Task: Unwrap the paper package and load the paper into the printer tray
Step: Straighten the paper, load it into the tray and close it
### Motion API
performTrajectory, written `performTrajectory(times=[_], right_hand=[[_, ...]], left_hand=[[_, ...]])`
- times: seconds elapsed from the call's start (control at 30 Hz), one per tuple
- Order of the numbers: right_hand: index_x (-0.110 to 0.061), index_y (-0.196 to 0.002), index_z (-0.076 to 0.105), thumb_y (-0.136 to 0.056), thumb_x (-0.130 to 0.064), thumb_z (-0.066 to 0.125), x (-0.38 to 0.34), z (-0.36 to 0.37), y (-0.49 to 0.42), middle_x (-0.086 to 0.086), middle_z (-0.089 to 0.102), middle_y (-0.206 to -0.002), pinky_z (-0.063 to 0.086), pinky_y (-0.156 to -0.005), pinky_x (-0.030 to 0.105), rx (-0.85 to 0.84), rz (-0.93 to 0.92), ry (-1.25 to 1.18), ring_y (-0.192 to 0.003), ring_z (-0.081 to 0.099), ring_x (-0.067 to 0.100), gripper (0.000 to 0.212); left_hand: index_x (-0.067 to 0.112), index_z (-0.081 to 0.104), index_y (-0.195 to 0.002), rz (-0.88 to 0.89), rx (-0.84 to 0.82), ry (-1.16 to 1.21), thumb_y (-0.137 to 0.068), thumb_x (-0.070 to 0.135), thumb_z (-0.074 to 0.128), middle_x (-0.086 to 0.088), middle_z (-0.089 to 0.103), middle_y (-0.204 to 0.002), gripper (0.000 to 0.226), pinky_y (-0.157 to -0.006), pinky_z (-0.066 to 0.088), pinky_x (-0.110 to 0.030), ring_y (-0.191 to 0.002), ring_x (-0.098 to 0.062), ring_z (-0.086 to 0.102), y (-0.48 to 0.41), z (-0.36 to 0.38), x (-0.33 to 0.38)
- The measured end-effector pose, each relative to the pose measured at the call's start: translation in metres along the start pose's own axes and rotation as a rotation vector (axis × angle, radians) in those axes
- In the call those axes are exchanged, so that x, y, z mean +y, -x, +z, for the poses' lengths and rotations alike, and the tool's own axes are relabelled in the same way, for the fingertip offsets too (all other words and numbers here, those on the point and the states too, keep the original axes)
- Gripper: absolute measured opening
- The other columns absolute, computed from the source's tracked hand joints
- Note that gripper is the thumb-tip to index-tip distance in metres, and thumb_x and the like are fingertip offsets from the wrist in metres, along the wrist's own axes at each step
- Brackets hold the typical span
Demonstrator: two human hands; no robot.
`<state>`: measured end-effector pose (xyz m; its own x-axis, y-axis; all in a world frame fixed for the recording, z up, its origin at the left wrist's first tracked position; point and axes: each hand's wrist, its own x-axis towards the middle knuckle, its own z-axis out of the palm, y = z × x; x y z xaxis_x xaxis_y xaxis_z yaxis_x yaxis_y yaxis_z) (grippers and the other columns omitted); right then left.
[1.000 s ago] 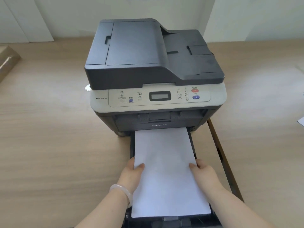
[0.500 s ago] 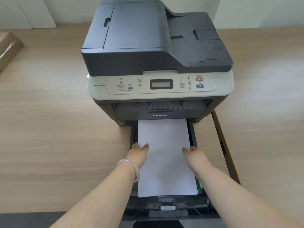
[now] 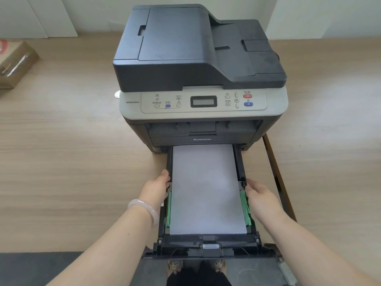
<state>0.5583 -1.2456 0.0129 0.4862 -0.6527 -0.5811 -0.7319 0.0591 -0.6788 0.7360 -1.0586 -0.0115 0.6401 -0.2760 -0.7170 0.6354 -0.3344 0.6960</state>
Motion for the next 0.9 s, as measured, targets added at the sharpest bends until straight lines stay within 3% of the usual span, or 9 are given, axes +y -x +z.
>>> performTrajectory(times=[0.17, 0.3, 0.4, 0.47, 0.57, 0.67, 0.77, 0.8, 0.9], right_hand=[[-0.019, -0.144, 0.035, -0.098, -0.022, 0.037, 0.009, -0.003, 0.005, 0.009, 0.045, -0.145, 0.033, -0.110, 0.040, -0.039, 0.060, -0.007, -0.131, 0.042, 0.026, 0.046], [-0.019, -0.143, 0.038, -0.097, -0.018, 0.036, 0.011, 0.002, 0.010, 0.008, 0.053, -0.136, 0.040, -0.084, 0.027, -0.033, 0.059, 0.035, -0.096, 0.049, 0.014, 0.045], [-0.020, -0.141, 0.040, -0.096, -0.015, 0.034, 0.013, 0.005, 0.009, 0.006, 0.060, -0.107, 0.042, -0.064, 0.022, -0.028, 0.081, 0.041, -0.075, 0.051, 0.008, 0.046], [-0.020, -0.141, 0.042, -0.096, -0.013, 0.034, 0.014, 0.007, 0.010, 0.004, 0.059, -0.098, 0.047, -0.062, 0.023, -0.027, 0.101, 0.035, -0.080, 0.059, 0.013, 0.046], [-0.019, -0.140, 0.044, -0.095, -0.011, 0.033, 0.013, 0.008, 0.011, 0.002, 0.059, -0.098, 0.054, -0.080, 0.036, -0.024, 0.092, 0.063, -0.098, 0.062, 0.024, 0.047], [-0.019, -0.140, 0.044, -0.094, -0.009, 0.033, 0.014, 0.007, 0.009, 0.000, 0.058, -0.092, 0.053, -0.084, 0.036, -0.029, 0.084, 0.078, -0.099, 0.060, 0.022, 0.048], [-0.020, -0.141, 0.042, -0.094, -0.012, 0.036, 0.013, 0.003, 0.009, 0.003, 0.060, -0.106, 0.051, -0.069, 0.028, -0.057, 0.073, 0.087, -0.083, 0.059, 0.013, 0.047], [-0.019, -0.141, 0.041, -0.094, -0.014, 0.038, 0.013, 0.001, 0.010, 0.005, 0.060, -0.116, 0.048, -0.069, 0.026, -0.077, 0.066, 0.089, -0.086, 0.058, 0.013, 0.047], [-0.021, -0.144, 0.034, -0.095, -0.020, 0.045, 0.015, -0.007, 0.009, 0.005, 0.048, -0.142, 0.042, -0.090, 0.028, -0.140, 0.014, 0.139, -0.121, 0.050, 0.022, 0.050]], left_hand=[[0.010, 0.043, -0.136, 0.011, 0.009, -0.099, -0.094, 0.039, 0.044, -0.009, 0.047, -0.143, 0.051, -0.113, 0.029, -0.044, -0.130, -0.026, 0.043, 0.015, -0.008, -0.022], [0.025, 0.039, -0.140, 0.036, 0.001, -0.146, -0.094, 0.038, 0.045, 0.001, 0.041, -0.147, 0.049, -0.113, 0.024, -0.039, -0.137, -0.024, 0.034, 0.026, 0.000, -0.034], [0.023, 0.037, -0.142, 0.066, -0.007, -0.148, -0.095, 0.028, 0.044, 0.000, 0.039, -0.149, 0.047, -0.111, 0.024, -0.036, -0.137, -0.022, 0.033, 0.029, 0.005, -0.034], [0.020, 0.038, -0.141, 0.054, 0.011, -0.134, -0.095, 0.024, 0.044, -0.003, 0.041, -0.147, 0.046, -0.114, 0.025, -0.040, -0.135, -0.024, 0.036, 0.028, 0.005, -0.033], [0.018, 0.042, -0.139, 0.009, 0.024, -0.095, -0.095, 0.021, 0.045, -0.005, 0.046, -0.144, 0.044, -0.113, 0.029, -0.044, -0.132, -0.027, 0.041, 0.024, 0.002, -0.032], [0.018, 0.042, -0.139, -0.004, 0.006, -0.086, -0.094, 0.021, 0.046, -0.003, 0.045, -0.144, 0.045, -0.114, 0.028, -0.044, -0.132, -0.025, 0.040, 0.024, 0.003, -0.032], [0.018, 0.041, -0.140, 0.014, -0.014, -0.120, -0.094, 0.022, 0.047, -0.002, 0.045, -0.144, 0.047, -0.114, 0.028, -0.043, -0.133, -0.024, 0.040, 0.027, 0.001, -0.032], [0.018, 0.042, -0.140, 0.032, -0.024, -0.139, -0.093, 0.023, 0.048, -0.002, 0.046, -0.143, 0.047, -0.113, 0.029, -0.043, -0.132, -0.024, 0.042, 0.029, -0.001, -0.033], [0.019, 0.041, -0.140, 0.113, -0.061, -0.221, -0.094, 0.023, 0.049, -0.003, 0.046, -0.143, 0.047, -0.113, 0.030, -0.039, -0.130, -0.021, 0.044, 0.036, -0.010, -0.033]])
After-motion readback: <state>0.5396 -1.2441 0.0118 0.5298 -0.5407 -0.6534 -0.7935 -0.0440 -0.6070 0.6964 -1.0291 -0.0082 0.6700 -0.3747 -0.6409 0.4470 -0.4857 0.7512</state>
